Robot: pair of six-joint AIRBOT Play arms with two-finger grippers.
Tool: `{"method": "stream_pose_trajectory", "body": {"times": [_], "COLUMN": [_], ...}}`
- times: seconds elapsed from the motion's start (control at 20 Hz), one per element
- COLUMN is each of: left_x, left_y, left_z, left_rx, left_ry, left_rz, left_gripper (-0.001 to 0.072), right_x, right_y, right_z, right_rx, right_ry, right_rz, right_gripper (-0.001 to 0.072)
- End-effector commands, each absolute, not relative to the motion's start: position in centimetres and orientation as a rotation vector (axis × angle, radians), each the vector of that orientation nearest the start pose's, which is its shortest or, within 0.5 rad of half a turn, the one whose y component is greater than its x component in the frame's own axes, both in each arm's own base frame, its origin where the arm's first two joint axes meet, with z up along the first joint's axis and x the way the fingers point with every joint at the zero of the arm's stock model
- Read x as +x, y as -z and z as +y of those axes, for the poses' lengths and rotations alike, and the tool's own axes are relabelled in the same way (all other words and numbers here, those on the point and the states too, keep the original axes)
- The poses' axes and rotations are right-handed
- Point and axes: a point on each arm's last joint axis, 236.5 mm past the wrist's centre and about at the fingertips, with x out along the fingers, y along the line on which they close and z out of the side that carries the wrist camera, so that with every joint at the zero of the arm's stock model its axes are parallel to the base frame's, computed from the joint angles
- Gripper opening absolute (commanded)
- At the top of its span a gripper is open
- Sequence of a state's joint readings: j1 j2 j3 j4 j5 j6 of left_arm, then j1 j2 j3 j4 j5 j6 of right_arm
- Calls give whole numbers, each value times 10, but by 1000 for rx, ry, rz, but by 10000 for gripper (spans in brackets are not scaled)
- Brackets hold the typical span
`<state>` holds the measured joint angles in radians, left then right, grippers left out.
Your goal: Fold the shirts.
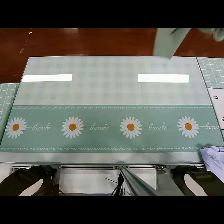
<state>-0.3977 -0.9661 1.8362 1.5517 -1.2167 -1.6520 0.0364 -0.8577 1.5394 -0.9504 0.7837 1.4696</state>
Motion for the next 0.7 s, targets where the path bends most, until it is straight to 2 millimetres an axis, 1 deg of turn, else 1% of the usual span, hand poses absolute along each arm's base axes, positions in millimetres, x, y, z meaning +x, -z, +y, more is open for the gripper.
{"method": "stream_pose_trajectory", "body": {"times": [0.0, 0.1, 0.15, 0.2, 0.3, 0.35, 0.45, 0.5, 0.6, 0.65], "left_x": [286, 281, 280, 282, 288, 291, 295, 295, 293, 291], "left_y": [-418, -393, -379, -367, -338, -318, -274, -250, -198, -172], "left_z": [-125, -123, -123, -123, -126, -127, -129, -129, -129, -133], "left_rx": [-20, 4, 15, 23, 39, 49, 71, 82, 87, 79], "left_ry": [396, 389, 385, 382, 375, 371, 360, 353, 334, 339], "left_rz": [366, 475, 526, 565, 642, 692, 803, 864, 988, 1038], "left_gripper": [718, 718, 718, 718, 718, 718, 718, 718, 718, 718], "right_x": [294, 286, 289, 296, 307, 309, 303, 299, 293, 292], "right_y": [-402, -364, -341, -310, -240, -196, -119, -86, -29, -9], "right_z": [173, 206, 218, 227, 239, 245, 254, 258, 261, 261], "right_rx": [323, 265, 226, 174, 70, 13, -51, -62, -44, -15], "right_ry": [-663, -741, -743, -719, -653, -621, -592, -581, -536, -510], "right_rz": [308, 434, 490, 562, 711, 802, 958, 1019, 1115, 1154], "right_gripper": [26, 26, 26, 26, 26, 26, 26, 26, 26, 27]}}
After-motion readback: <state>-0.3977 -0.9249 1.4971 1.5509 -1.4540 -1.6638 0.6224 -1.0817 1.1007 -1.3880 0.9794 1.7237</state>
